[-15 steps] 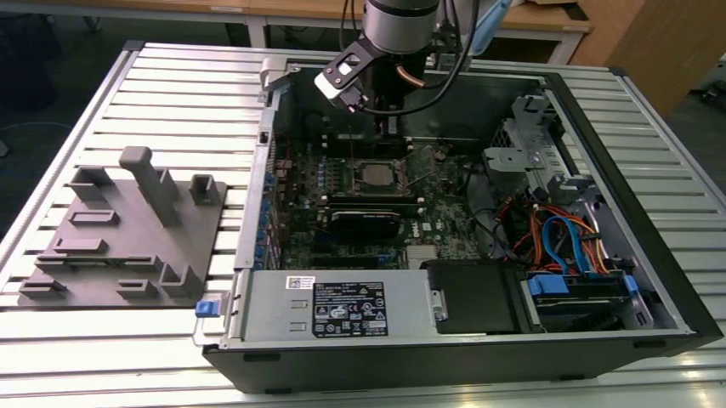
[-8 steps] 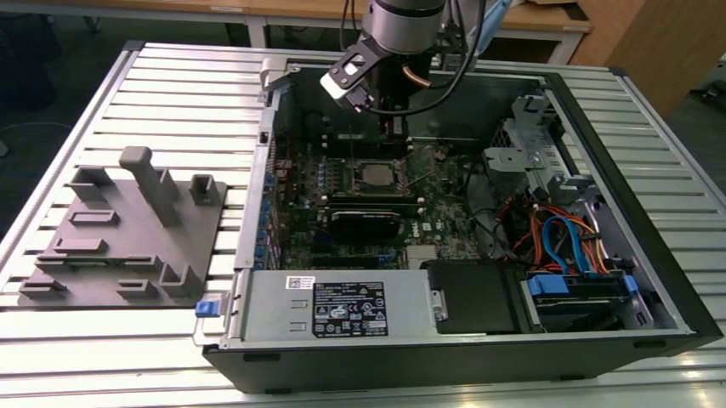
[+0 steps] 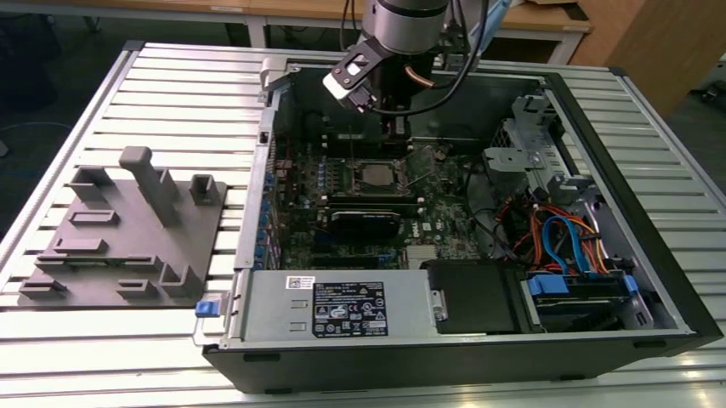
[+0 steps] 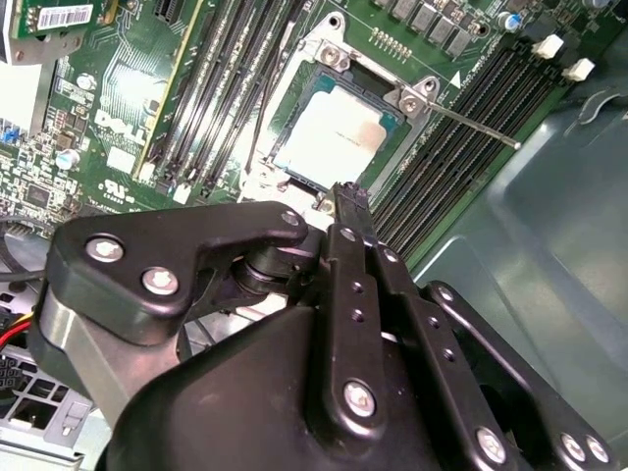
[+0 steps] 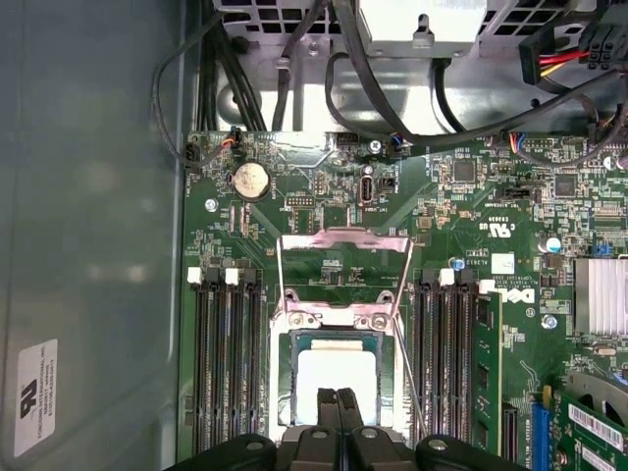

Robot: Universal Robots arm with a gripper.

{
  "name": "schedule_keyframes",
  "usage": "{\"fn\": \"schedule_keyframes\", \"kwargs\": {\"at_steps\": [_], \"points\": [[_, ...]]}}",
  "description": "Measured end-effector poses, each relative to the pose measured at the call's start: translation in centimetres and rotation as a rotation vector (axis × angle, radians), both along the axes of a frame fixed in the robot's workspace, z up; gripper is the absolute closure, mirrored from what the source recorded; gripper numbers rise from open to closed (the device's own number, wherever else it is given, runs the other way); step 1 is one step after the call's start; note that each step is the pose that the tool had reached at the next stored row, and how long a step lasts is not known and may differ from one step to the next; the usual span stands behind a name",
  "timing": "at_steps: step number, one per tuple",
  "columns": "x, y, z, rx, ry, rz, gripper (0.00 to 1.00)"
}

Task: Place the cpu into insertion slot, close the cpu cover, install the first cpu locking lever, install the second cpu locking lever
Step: 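Close the cpu cover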

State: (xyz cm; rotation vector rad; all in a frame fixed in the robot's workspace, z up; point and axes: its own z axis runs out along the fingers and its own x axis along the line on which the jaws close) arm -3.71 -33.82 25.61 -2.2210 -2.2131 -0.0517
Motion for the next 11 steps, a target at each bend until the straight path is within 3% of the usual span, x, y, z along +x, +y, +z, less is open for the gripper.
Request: {"fn": "schedule_keyframes", "kwargs": {"at_steps": [11], "points": [[0.23, 0.00, 0.00, 0.0000, 0.0000, 0.000, 0.90]]}}
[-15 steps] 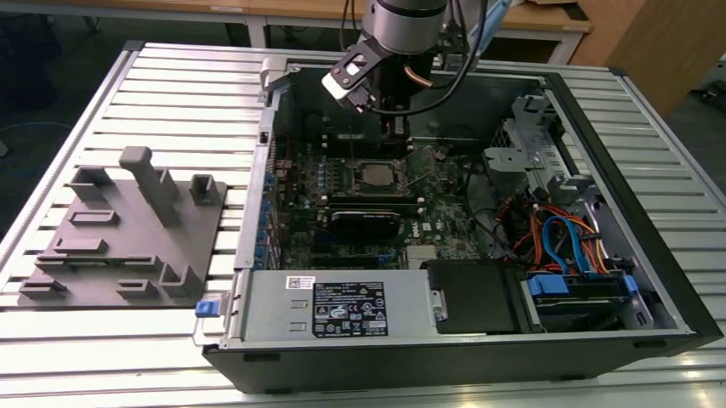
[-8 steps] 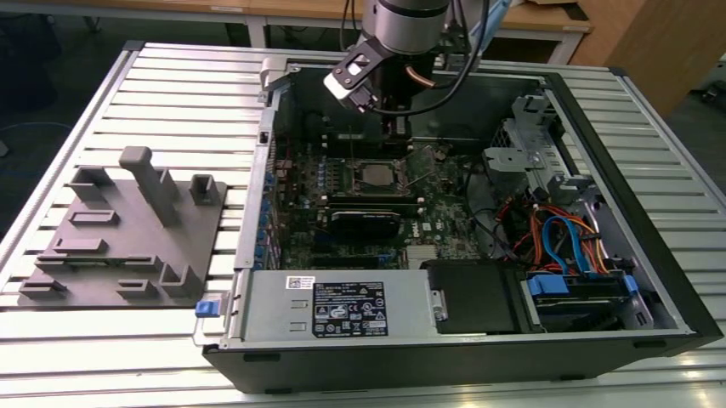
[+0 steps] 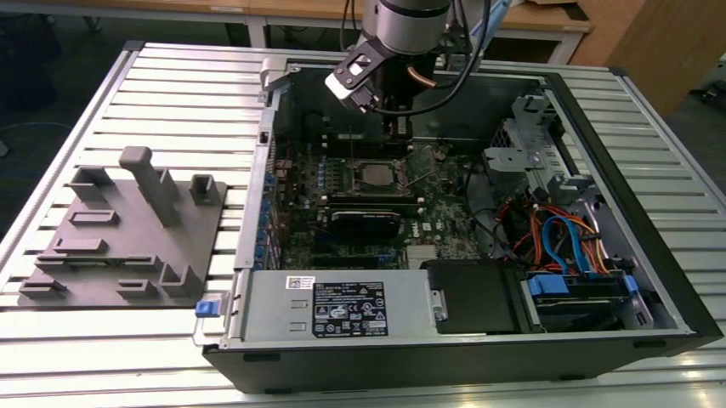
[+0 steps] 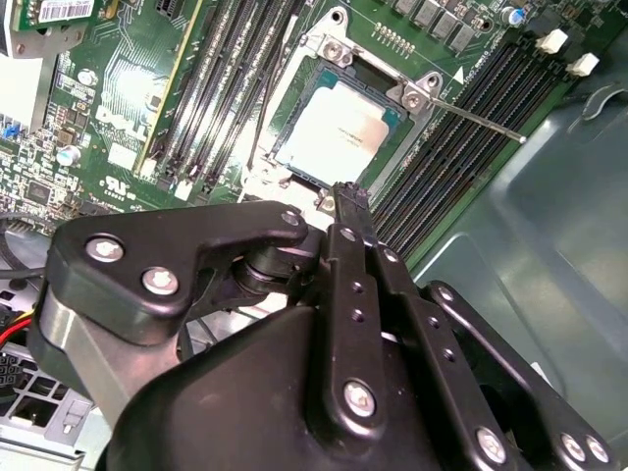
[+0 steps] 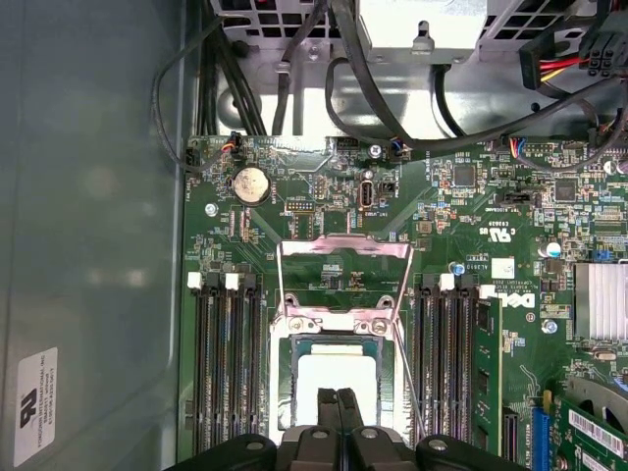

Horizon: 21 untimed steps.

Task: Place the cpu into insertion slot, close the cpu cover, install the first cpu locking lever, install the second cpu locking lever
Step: 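Close the cpu cover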

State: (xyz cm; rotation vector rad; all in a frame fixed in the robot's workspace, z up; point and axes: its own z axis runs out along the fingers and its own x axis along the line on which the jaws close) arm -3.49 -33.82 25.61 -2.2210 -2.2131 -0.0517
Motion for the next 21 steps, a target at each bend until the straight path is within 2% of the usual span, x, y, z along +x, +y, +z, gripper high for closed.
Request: {"fn": "schedule_keyframes", "kwargs": {"at_steps": [7, 11, 12, 13, 21], "points": [[0.02, 0.00, 0.18, -0.0001, 0.0000, 0.000, 0.90], [0.02, 0.00, 0.68, -0.0008, 0.0000, 0.000, 0.90], [0.02, 0.00, 1.14, -0.0030, 0.0000, 0.000, 0.90], [0.02, 0.00, 1.22, -0.0029, 0.0000, 0.000, 0.90], [0.02, 0.01, 1.37, -0.0046, 0.0000, 0.000, 0.90]]}}
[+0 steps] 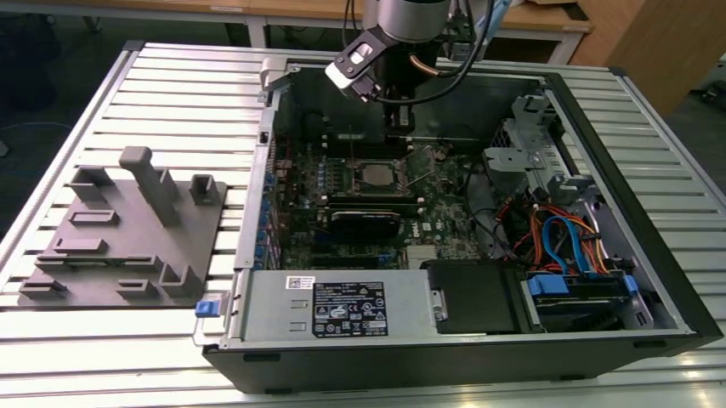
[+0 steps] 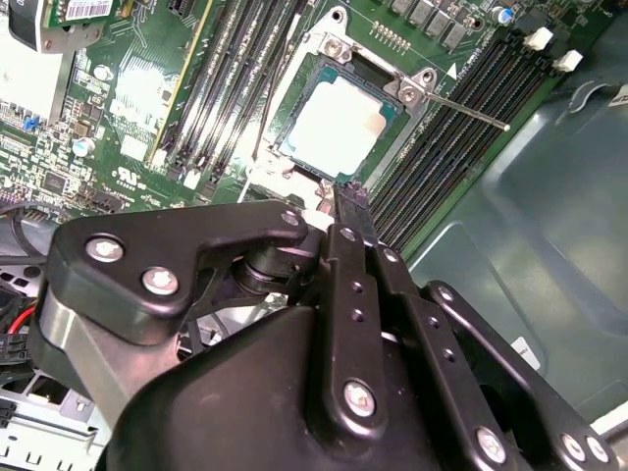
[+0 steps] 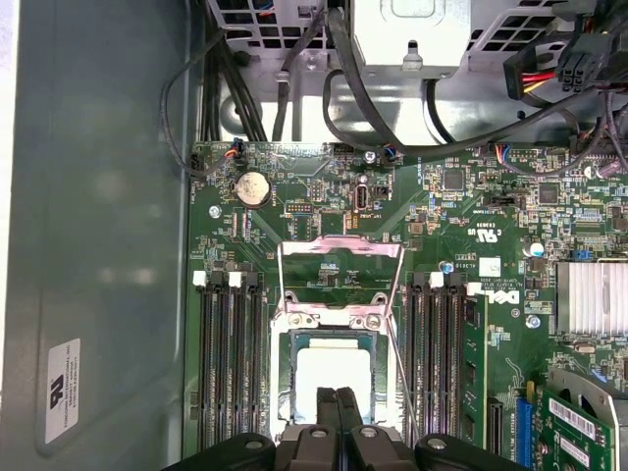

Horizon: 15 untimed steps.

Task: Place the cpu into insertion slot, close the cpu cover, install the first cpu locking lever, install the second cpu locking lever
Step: 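Close the cpu cover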

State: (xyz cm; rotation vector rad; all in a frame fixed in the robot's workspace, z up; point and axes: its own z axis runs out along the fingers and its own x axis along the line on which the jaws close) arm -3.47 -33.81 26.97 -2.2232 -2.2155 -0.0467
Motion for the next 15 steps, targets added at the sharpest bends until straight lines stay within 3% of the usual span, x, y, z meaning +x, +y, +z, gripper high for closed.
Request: {"fn": "schedule_keyframes", "kwargs": {"at_steps": [8, 15], "points": [[0.05, 0.00, 0.00, -0.0003, 0.0001, 0.000, 0.90], [0.87, 0.00, -0.01, -0.0002, 0.0005, 0.000, 0.90]]}}
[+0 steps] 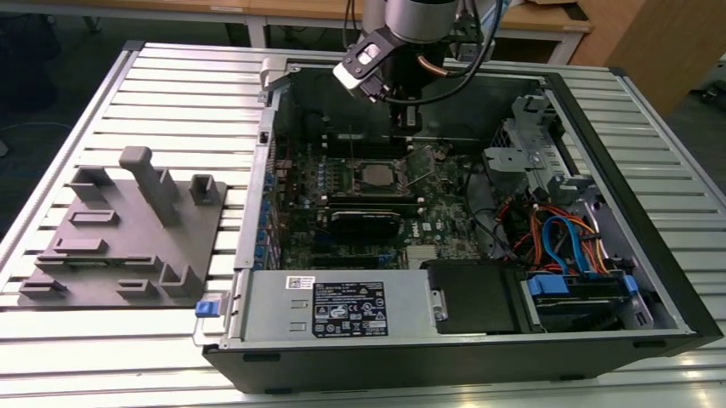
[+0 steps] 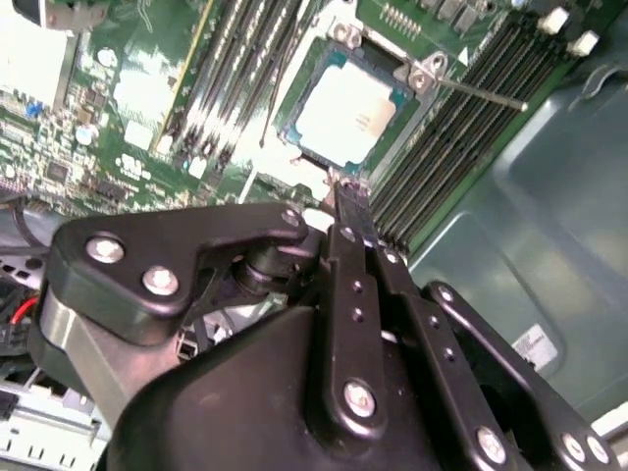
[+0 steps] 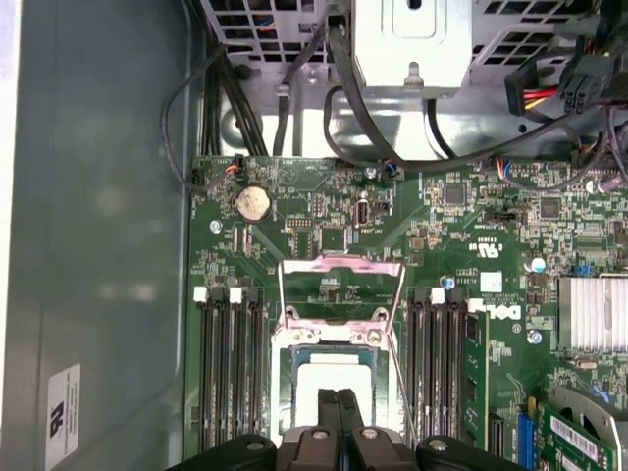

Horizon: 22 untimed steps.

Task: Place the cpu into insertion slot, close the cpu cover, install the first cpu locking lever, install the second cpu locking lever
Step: 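Close the cpu cover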

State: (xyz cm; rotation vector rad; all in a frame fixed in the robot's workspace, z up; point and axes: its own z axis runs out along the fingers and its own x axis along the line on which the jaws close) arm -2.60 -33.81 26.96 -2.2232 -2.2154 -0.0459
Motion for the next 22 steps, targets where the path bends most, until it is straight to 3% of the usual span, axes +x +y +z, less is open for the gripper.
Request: {"fn": "schedule_keyframes", "kwargs": {"at_steps": [12, 22], "points": [[0.06, 0.00, 0.00, 0.0001, 0.0000, 0.000, 0.90], [0.72, 0.01, 0.00, 0.0002, 0.0000, 0.000, 0.90]]}}
